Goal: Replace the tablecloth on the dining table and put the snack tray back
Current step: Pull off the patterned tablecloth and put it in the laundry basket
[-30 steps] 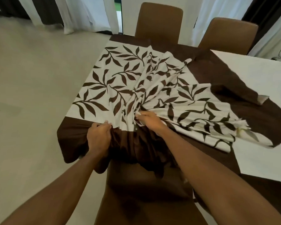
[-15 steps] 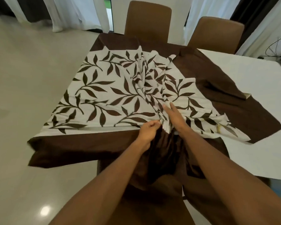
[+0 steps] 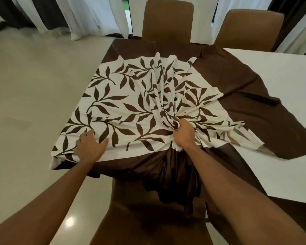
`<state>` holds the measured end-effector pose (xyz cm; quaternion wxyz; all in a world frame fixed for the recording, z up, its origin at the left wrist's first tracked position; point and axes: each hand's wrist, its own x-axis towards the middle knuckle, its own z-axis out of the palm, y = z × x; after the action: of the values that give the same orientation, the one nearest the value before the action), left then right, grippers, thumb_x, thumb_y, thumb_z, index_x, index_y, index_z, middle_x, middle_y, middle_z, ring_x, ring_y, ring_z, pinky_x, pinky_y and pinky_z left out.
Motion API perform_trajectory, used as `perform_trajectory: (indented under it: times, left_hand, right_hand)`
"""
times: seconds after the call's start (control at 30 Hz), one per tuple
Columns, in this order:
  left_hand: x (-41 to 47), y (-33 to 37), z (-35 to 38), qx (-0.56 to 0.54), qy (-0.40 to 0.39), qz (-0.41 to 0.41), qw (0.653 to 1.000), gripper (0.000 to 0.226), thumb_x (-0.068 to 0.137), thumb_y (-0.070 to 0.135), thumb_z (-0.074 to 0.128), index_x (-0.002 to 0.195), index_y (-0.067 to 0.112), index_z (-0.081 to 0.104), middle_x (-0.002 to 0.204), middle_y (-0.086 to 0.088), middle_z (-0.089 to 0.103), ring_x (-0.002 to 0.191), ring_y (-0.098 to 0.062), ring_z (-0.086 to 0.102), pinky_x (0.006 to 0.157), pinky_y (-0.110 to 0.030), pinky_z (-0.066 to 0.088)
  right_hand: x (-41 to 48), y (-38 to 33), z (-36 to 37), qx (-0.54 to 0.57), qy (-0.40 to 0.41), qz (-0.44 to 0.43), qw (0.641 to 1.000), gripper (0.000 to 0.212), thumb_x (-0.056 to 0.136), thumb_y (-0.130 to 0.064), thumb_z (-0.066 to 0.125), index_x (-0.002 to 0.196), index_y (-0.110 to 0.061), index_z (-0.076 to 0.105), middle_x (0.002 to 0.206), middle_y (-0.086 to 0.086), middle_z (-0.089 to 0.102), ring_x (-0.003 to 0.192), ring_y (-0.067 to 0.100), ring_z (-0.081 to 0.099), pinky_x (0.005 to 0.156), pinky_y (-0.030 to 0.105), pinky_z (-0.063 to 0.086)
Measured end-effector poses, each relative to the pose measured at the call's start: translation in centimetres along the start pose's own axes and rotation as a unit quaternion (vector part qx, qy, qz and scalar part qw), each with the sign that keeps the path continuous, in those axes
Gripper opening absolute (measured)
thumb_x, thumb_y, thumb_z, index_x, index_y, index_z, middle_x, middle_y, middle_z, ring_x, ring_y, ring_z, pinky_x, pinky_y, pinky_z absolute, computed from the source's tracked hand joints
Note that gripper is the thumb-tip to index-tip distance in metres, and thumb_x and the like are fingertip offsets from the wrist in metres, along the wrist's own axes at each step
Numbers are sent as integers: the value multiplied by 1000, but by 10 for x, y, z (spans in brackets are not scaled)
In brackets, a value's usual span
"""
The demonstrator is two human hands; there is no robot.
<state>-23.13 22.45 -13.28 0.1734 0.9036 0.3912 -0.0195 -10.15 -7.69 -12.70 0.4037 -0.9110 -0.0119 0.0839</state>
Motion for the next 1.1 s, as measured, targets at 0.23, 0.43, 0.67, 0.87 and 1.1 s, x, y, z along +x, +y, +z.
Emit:
perform_trajectory:
  times: [0.23, 0.43, 0.67, 0.87, 1.1]
  left_hand:
    - [5, 8, 25, -135, 62, 79, 986, 30, 86, 14, 69, 113, 3, 69, 120, -18, 63, 112, -35, 58, 102, -45, 43]
    - [36, 11, 11, -399, -31, -34, 916, 35, 95, 29, 58, 127, 18, 63, 121, -3, 67, 111, -22, 62, 100, -41, 49]
    - [81, -12, 4, -577, -226, -128, 774, 61, 95, 64, 37, 137, 25, 57, 127, 3, 65, 115, -17, 60, 106, -40, 45]
    - [89, 2, 5, -548, -318, -97, 768, 53, 91, 53, 50, 133, 23, 62, 123, 0, 70, 114, -22, 65, 106, -46, 47]
    - [117, -14, -5, -542, -435, -174, 697, 39, 105, 28, 40, 125, 7, 66, 117, -18, 70, 112, -35, 66, 102, -52, 50]
  right_hand:
    - [-1, -53, 25, 19, -49, 10, 999, 42, 86, 9, 57, 124, -5, 70, 125, 14, 68, 118, 30, 61, 95, 30, 47]
    - [-6, -135, 96, -19, -329, -158, 931, 56, 81, -22, 81, 135, -21, 65, 133, 2, 66, 121, 15, 61, 98, 28, 50]
    - [47, -102, 64, -68, 121, 131, 982, 97, 69, -96, 43, 146, -35, 46, 152, 6, 47, 141, 30, 40, 114, 54, 35]
    - [55, -164, 147, 85, -138, 97, 982, 128, 57, -93, 64, 160, -37, 13, 166, -3, 26, 151, 24, 26, 121, 51, 28]
    - [51, -237, 202, -215, -177, -37, 960, 120, 67, -49, 79, 158, -43, 1, 118, 11, 62, 113, 36, 59, 90, 42, 50]
